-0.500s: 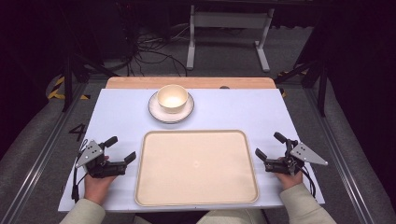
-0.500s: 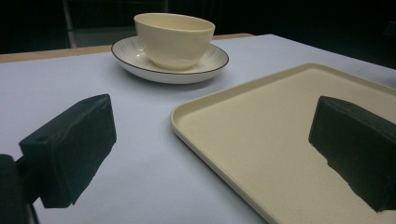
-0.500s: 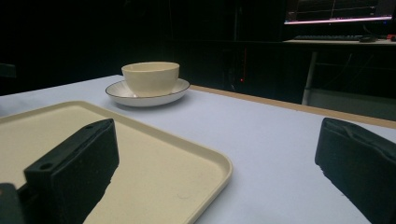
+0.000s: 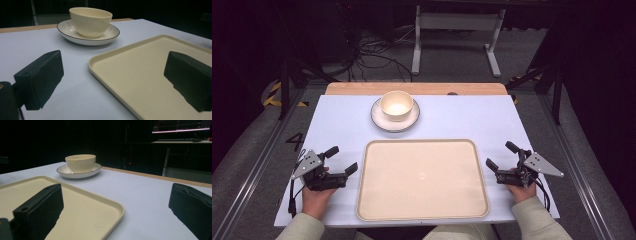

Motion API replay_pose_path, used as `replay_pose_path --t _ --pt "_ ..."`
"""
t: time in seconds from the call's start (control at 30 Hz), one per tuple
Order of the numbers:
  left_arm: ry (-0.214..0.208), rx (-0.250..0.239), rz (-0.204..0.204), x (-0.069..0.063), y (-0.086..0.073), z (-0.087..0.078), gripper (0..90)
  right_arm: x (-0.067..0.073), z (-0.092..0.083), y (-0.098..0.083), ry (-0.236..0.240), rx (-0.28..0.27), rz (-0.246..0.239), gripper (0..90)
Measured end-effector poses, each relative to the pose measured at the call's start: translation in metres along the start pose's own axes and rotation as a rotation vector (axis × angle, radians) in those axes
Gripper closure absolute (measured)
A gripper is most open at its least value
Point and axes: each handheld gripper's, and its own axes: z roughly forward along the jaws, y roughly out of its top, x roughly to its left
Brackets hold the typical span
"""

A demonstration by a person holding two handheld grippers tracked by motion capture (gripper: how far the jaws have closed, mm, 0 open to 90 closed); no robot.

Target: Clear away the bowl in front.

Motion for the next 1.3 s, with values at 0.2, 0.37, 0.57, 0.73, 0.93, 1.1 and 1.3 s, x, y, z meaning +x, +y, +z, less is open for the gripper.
replay_pose_path --t 0.2,0.37,0.57,0.73,0.93,1.1,1.3 --pt "-0.007 -0.029 0.013 -0.002 0.013 -0.005 3.1 -0.001 0.000 0.000 -0.005 0.003 0.010 0.0" --pt "-0.025 -0.035 0.034 -0.007 0.022 -0.006 1.9 -0.001 0.000 -0.001 -0.006 0.002 0.013 0.0" --pt "-0.039 -0.042 0.043 -0.011 0.029 -0.007 1.1 -0.002 0.000 -0.001 -0.002 0.003 0.034 0.1" --pt "-0.035 -0.059 0.043 -0.012 0.040 -0.005 0.6 -0.002 0.000 -0.001 -0.001 0.003 0.031 0.1" --pt "-0.042 -0.067 0.040 -0.013 0.049 -0.004 0.6 -0.002 0.000 -0.001 -0.002 0.005 0.034 0.1" --pt "-0.042 -0.040 0.019 -0.012 0.057 0.000 0.7 -0.001 0.001 -0.001 -0.001 0.010 0.034 0.1" --pt "-0.015 -0.006 0.019 -0.005 0.061 0.015 1.4 -0.001 0.001 -0.002 -0.002 0.015 0.042 0.1"
